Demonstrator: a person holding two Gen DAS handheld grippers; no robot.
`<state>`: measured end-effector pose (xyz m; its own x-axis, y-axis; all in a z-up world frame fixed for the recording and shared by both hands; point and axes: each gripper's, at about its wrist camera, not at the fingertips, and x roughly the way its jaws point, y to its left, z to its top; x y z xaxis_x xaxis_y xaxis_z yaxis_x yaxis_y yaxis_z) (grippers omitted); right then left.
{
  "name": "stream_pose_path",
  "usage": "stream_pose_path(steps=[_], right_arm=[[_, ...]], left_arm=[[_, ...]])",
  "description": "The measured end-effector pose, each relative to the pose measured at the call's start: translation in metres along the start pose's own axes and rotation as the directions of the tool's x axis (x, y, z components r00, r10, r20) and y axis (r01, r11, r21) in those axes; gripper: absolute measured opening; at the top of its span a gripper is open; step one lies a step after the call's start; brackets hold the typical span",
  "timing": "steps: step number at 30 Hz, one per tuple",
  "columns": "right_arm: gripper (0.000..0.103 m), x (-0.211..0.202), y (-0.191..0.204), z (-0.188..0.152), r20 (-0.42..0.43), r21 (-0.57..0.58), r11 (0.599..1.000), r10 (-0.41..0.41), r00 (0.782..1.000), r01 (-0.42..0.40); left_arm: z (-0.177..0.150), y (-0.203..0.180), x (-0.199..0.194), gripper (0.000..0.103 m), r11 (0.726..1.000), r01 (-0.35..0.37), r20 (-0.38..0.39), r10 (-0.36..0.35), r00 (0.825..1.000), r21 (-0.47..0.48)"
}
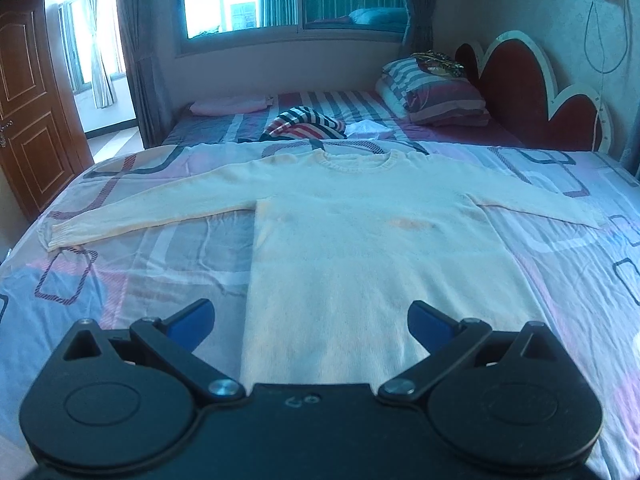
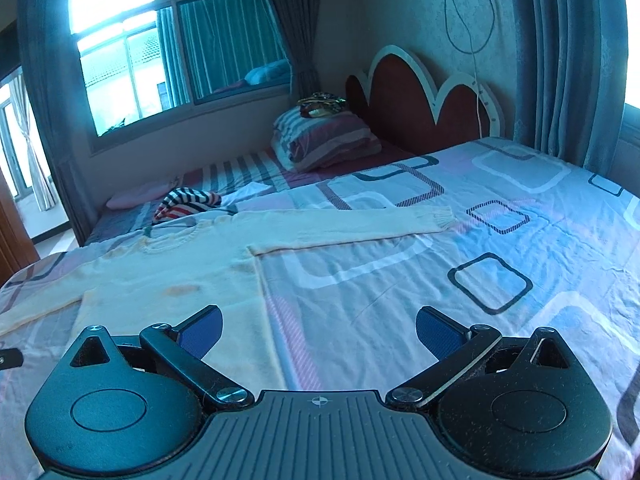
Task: Fold small clothes
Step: 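Lower the right gripper to a sweater sleeve cuff and grasp it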
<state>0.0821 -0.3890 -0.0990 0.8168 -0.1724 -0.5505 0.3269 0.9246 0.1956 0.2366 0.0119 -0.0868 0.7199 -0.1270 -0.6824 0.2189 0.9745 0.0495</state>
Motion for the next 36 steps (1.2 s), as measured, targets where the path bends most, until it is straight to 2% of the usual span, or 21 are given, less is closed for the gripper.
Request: stream_pose_path(steps=[1, 2, 3, 4, 9, 17, 24, 27, 29, 32, 33, 34, 35, 36], right_arm=[[0.101, 0.012, -0.007, 0.004, -0.004, 0.005, 1.0, -0.001, 1.0, 0.001], [0.096, 0.025, -0.014, 0.008, -0.009, 0.011, 1.0, 0.002, 1.0, -0.002], [0.076, 0.039, -0.021, 0.012, -0.017, 0.016, 1.0, 0.005, 1.0, -0.005], [0.066, 0.054, -0.028, 0.017, -0.037, 0.023, 1.0, 0.005, 0.999, -0.004], [0.066, 0.124, -0.072, 0.04, -0.086, 0.094, 0.996, 0.009, 0.996, -0.001], [0.066, 0.227, -0.15, 0.065, -0.156, 0.188, 0.978, -0.063, 0.986, 0.092], [0.066, 0.292, -0.203, 0.08, -0.182, 0.279, 0.947, -0.108, 0.977, 0.157], [0.047, 0.313, -0.222, 0.083, -0.202, 0.34, 0.926, -0.098, 0.975, 0.164], [0.046, 0.325, -0.231, 0.084, -0.205, 0.387, 0.908, -0.086, 0.975, 0.161], [0.045, 0.333, -0.235, 0.092, -0.187, 0.387, 0.907, -0.096, 0.978, 0.163], [0.038, 0.335, -0.236, 0.094, -0.183, 0.389, 0.908, -0.092, 0.979, 0.158], [0.014, 0.338, -0.235, 0.095, -0.182, 0.386, 0.909, -0.096, 0.979, 0.161], [0.003, 0.34, -0.235, 0.096, -0.186, 0.384, 0.909, -0.1, 0.978, 0.165], [0.003, 0.343, -0.234, 0.096, -0.187, 0.389, 0.906, -0.096, 0.978, 0.164]], left_arm=[[0.003, -0.004, 0.008, 0.102, 1.0, -0.011, -0.003, 0.011, 1.0, 0.004], [0.006, -0.008, 0.015, 0.102, 1.0, -0.019, -0.007, 0.019, 1.0, 0.005], [0.008, -0.011, 0.021, 0.102, 1.0, -0.025, -0.012, 0.025, 1.0, 0.004], [0.012, -0.016, 0.029, 0.102, 1.0, -0.031, -0.019, 0.031, 0.999, 0.0], [0.03, -0.037, 0.07, 0.1, 0.998, -0.058, -0.044, 0.057, 0.997, -0.023], [0.051, -0.063, 0.124, 0.097, 0.994, -0.08, -0.09, 0.073, 0.993, -0.076], [0.058, -0.079, 0.155, 0.092, 0.993, -0.111, -0.105, 0.106, 0.989, -0.048], [0.058, -0.078, 0.16, 0.091, 0.992, -0.118, -0.115, 0.112, 0.987, -0.048], [0.06, -0.076, 0.161, 0.09, 0.991, -0.123, -0.117, 0.116, 0.986, -0.051], [0.062, -0.072, 0.163, 0.088, 0.99, -0.132, -0.116, 0.125, 0.985, -0.049], [0.062, -0.071, 0.164, 0.085, 0.991, -0.128, -0.114, 0.122, 0.986, -0.048], [0.062, -0.069, 0.164, 0.083, 0.991, -0.127, -0.117, 0.121, 0.986, -0.048], [0.062, -0.068, 0.165, 0.083, 0.991, -0.128, -0.122, 0.122, 0.985, -0.048], [0.063, -0.067, 0.166, 0.082, 0.99, -0.129, -0.126, 0.123, 0.984, -0.047]])
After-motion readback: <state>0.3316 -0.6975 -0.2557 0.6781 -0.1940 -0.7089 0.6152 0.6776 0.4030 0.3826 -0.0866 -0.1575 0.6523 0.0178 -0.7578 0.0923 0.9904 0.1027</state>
